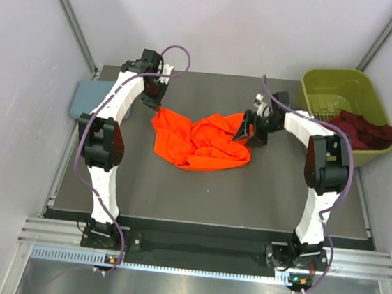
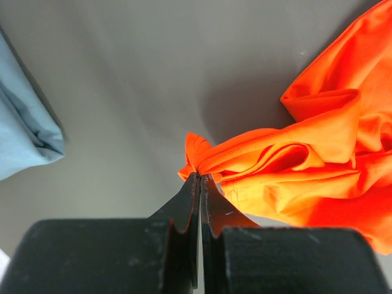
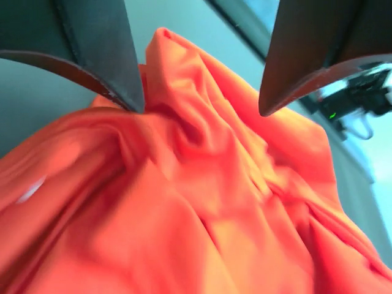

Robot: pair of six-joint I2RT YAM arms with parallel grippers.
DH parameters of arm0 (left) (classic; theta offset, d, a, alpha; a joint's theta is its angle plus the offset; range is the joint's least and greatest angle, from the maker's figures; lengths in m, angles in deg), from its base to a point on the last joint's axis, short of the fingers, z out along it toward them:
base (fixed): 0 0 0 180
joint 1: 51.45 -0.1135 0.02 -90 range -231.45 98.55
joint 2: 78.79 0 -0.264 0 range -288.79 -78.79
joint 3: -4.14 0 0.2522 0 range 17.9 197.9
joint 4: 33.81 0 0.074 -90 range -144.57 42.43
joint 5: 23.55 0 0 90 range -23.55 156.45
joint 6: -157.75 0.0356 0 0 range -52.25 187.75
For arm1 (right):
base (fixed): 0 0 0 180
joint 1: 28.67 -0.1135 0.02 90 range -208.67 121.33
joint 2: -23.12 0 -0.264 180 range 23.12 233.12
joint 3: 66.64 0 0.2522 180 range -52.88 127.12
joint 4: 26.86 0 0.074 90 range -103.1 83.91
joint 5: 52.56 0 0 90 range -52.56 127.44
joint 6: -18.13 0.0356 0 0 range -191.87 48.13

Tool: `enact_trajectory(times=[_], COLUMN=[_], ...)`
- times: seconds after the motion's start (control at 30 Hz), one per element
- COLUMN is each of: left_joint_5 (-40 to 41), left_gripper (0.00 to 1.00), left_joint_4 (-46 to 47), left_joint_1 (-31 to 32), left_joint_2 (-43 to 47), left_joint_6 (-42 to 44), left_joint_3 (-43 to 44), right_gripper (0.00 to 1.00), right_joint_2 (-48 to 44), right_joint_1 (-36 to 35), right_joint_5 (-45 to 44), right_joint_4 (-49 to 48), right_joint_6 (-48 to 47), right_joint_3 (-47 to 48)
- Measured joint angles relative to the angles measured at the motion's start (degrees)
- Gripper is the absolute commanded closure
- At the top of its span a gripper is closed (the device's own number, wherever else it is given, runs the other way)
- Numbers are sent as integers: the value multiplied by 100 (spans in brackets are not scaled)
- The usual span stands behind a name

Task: Fold and stack the t-shirts
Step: Flatten the tshirt out

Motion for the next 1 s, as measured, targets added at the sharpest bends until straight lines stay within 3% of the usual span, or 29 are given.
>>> enact_trajectory(times=[0.27,0.53,0.87,1.0], left_joint_5=[-203,-271,-267,-262], left_gripper=[100,100,100,100], left_joint_4=[50,118,131,136], left_joint_1=[-7,-7,-7,-9], left_joint_2=[-7,0,125,164], left_joint_6=[-76,-170,-179,-179], left_joint_3=[-317,-437,-732,-737], right_gripper=[37,58,63,74], right_joint_2=[-280,487,1252,1259], right_joint_1=[24,26,66,76], right_joint_5=[-686,-1027,-1154,-1154], right_joint_4=[68,26,201,179], right_joint_6=[-844,-1259,-1355,-1362], right_joint_3=[1335,1753,1958,2055])
